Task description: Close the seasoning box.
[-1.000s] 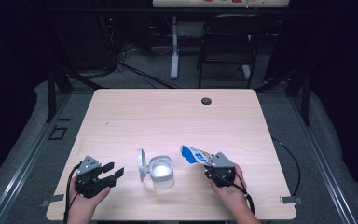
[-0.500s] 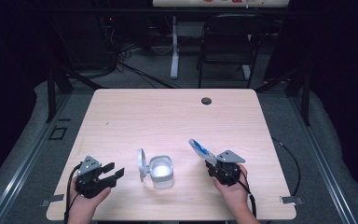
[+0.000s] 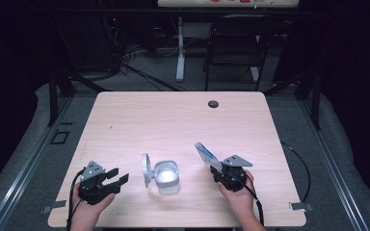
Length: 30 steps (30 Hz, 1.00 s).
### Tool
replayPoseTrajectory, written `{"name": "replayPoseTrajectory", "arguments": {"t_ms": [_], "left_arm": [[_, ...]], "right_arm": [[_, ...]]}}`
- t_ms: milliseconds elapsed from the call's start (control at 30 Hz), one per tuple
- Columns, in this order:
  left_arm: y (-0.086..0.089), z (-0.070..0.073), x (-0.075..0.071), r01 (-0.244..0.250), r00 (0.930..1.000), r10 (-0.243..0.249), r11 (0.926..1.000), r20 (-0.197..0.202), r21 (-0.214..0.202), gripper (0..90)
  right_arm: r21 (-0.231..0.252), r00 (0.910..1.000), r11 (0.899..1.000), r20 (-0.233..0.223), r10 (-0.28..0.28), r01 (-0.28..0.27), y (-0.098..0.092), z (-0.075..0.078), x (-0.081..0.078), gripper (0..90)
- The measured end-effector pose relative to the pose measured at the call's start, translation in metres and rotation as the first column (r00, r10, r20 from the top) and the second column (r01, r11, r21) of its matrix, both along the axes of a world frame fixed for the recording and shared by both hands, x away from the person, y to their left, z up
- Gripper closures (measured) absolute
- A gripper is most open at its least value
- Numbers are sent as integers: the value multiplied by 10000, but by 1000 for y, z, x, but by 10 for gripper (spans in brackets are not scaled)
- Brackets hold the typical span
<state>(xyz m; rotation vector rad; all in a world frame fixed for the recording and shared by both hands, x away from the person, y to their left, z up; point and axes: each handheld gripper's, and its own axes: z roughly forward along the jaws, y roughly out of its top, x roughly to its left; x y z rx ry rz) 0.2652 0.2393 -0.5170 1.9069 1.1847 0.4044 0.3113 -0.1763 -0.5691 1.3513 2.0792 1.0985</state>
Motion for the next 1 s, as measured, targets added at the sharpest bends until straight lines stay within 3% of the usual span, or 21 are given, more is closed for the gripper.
{"name": "replayPoseTrajectory", "arguments": {"t_ms": [200, 367, 400, 567, 600, 667, 733, 767, 800, 833, 867, 900, 1000], "left_arm": [[-2, -1, 0, 2, 9999, -1, 10000, 110, -89, 513], [-4, -1, -1, 92, 10000, -92, 10000, 33, 9, 513], [-4, 0, -1, 96, 9999, -97, 9999, 49, 60, 514], [-4, 1, -1, 80, 9999, -80, 10000, 77, 39, 513], [-4, 1, -1, 86, 9999, -87, 10000, 72, 44, 514], [-4, 1, -1, 98, 9999, -98, 9999, 88, 43, 513], [-4, 1, -1, 111, 9999, -112, 9999, 84, 55, 513], [-5, 0, -1, 50, 9998, -50, 10000, 179, -11, 514], [-5, 1, -1, 60, 9999, -60, 10000, 162, -6, 513], [-4, 1, -1, 72, 9999, -72, 10000, 137, 36, 513], [-4, 1, -1, 87, 9998, -87, 10000, 156, -12, 513], [-4, 1, -1, 103, 9999, -103, 9999, 127, 9, 513], [-4, 2, -2, 88, 9999, -88, 10000, 109, 15, 513]], "right_arm": [[280, 9998, 9995, -198, -102, 107, -2, -6, 2, 593], [49, 9996, 9999, -229, -150, 151, -4, -7, 0, 564], [235, 9997, 9996, -145, -176, 180, -3, -7, 0, 561], [277, 9994, 9995, -321, -133, 142, -5, -5, -1, 515], [616, 9995, 9979, -255, -158, 173, -4, -5, -1, 503], [530, 9993, 9985, -371, -95, 115, -7, -4, -2, 483], [709, 9995, 9974, -282, -105, 125, -7, -3, -3, 465], [577, 9994, 9982, -320, -129, 147, -8, -3, -4, 456], [850, 9997, 9963, -217, -122, 140, -7, -3, -4, 447], [609, 9996, 9980, -251, -132, 147, -9, -2, -5, 441], [910, 9997, 9957, -156, -174, 187, -8, -2, -6, 433], [685, 9996, 9975, -212, -173, 187, -9, -1, -7, 432], [884, 9999, 9960, -58, -113, 117, -9, 2, -10, 423]]}}
